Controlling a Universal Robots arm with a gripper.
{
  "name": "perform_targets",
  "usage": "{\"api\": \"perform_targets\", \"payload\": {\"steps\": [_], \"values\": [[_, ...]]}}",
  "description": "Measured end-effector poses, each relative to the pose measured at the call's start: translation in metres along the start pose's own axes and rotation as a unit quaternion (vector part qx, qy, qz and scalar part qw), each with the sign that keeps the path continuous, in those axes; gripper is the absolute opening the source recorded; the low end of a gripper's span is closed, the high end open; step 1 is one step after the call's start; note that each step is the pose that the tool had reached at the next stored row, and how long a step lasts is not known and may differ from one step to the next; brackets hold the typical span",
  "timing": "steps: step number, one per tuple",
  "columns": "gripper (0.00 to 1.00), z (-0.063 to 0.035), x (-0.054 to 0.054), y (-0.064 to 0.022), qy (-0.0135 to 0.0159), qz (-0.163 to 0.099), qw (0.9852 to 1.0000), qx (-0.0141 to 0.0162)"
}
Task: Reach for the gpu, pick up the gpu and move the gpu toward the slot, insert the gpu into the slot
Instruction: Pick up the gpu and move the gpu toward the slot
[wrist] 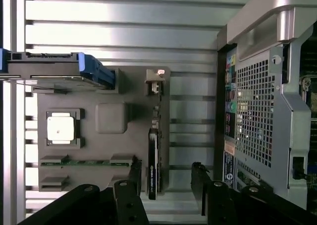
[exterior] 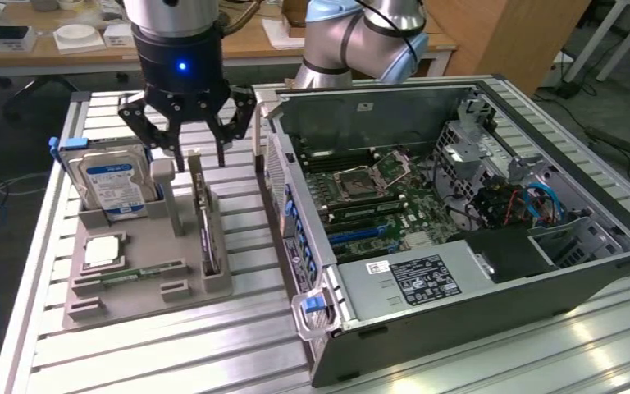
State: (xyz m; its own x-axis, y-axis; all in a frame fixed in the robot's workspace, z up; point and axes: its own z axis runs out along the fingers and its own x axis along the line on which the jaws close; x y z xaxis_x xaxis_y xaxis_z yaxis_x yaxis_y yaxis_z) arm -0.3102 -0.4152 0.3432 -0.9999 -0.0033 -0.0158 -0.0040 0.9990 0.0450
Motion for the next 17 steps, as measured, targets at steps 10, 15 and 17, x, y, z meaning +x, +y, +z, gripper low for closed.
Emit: {"api": "perform_targets", "payload": {"steps": [10, 15, 17], "values": [[0.53, 0.0155, 0.005, -0.0073, 0.0002, 0.000, 1.0000, 0.0000], [0.53, 0.0244, 0.010, -0.0074, 0.0002, 0.000, 1.0000, 0.0000], [0.53, 0.0282, 0.012, -0.0075, 0.0001, 0.000, 1.0000, 0.0000]]}}
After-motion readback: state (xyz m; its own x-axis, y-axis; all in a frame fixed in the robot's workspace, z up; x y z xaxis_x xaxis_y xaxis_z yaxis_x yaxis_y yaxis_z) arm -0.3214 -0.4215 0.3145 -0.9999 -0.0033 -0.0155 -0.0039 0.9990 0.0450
